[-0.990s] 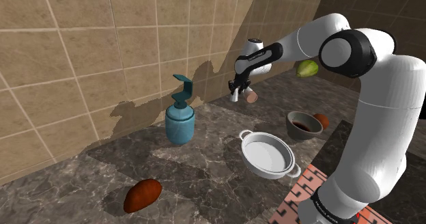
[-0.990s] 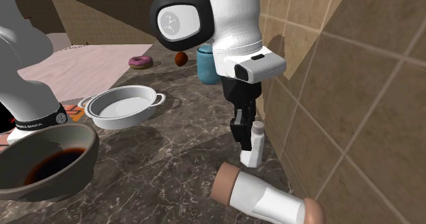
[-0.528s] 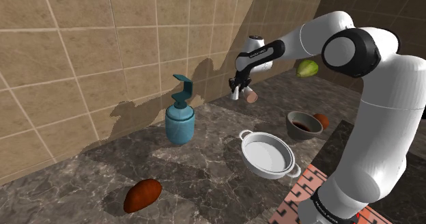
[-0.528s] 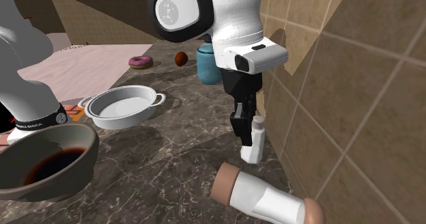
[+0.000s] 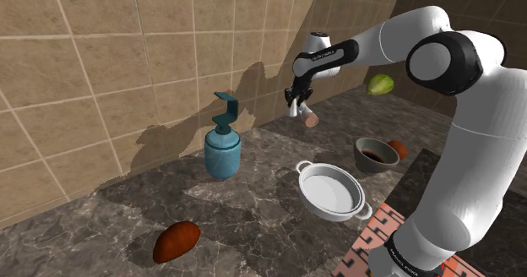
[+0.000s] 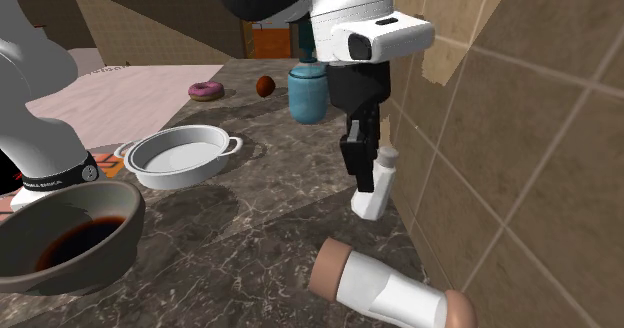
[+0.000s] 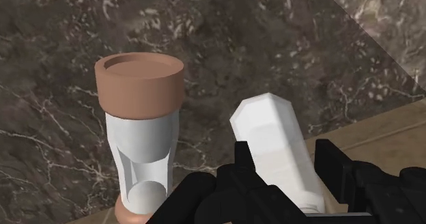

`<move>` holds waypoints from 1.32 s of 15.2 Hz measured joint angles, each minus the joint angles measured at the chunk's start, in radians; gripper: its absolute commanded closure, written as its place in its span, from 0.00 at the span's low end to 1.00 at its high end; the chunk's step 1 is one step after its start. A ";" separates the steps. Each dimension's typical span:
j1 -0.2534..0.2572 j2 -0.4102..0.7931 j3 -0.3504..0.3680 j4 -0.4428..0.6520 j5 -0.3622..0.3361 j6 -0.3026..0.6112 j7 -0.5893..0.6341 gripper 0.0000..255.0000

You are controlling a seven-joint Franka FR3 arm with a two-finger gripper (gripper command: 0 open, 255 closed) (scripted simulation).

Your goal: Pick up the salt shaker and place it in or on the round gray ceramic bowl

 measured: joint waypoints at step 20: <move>0.002 -0.075 -0.002 0.171 -0.005 -0.246 -0.005 1.00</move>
